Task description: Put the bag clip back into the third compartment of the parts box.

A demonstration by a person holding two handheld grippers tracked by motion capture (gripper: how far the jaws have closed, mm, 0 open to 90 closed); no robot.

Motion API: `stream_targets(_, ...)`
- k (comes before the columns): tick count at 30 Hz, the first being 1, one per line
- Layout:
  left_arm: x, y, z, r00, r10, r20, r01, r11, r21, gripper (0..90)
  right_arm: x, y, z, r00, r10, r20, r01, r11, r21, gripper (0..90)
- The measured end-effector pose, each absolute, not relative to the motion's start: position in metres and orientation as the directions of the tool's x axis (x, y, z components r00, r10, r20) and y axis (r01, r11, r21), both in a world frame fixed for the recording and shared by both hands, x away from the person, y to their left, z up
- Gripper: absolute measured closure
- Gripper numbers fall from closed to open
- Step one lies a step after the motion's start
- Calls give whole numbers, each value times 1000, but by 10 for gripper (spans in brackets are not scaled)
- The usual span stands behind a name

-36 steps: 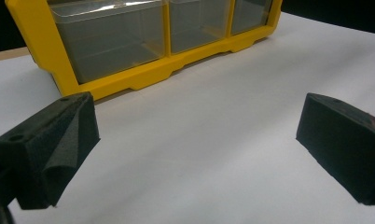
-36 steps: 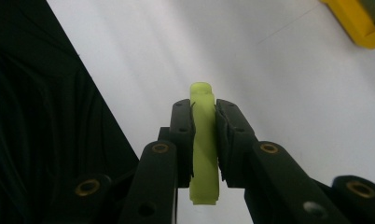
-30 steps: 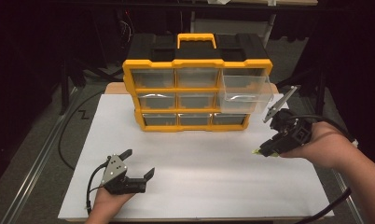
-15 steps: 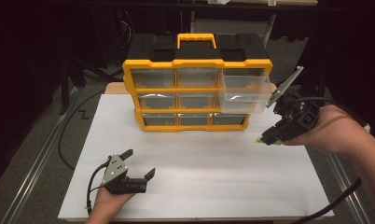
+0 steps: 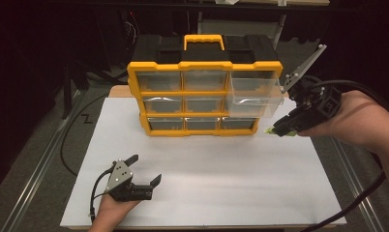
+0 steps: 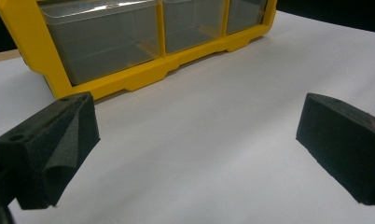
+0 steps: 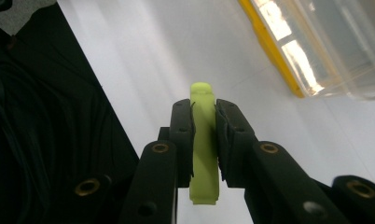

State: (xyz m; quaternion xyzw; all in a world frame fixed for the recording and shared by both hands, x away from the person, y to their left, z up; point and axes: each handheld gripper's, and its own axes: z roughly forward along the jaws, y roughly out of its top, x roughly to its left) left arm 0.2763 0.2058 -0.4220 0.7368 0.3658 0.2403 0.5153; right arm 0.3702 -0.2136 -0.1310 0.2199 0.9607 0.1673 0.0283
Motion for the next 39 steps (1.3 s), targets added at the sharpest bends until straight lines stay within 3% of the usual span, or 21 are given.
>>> stream_targets(20,275,208,-421,618,786,-23,288,-199,937,6,387,-195,-85,-902,430,-38,388,846,365,790)
stream_targets(39,275,208,-422,619,785,-22,289,-201,936,6,442,-169,-83,-879,472,-71,411,825,387,790)
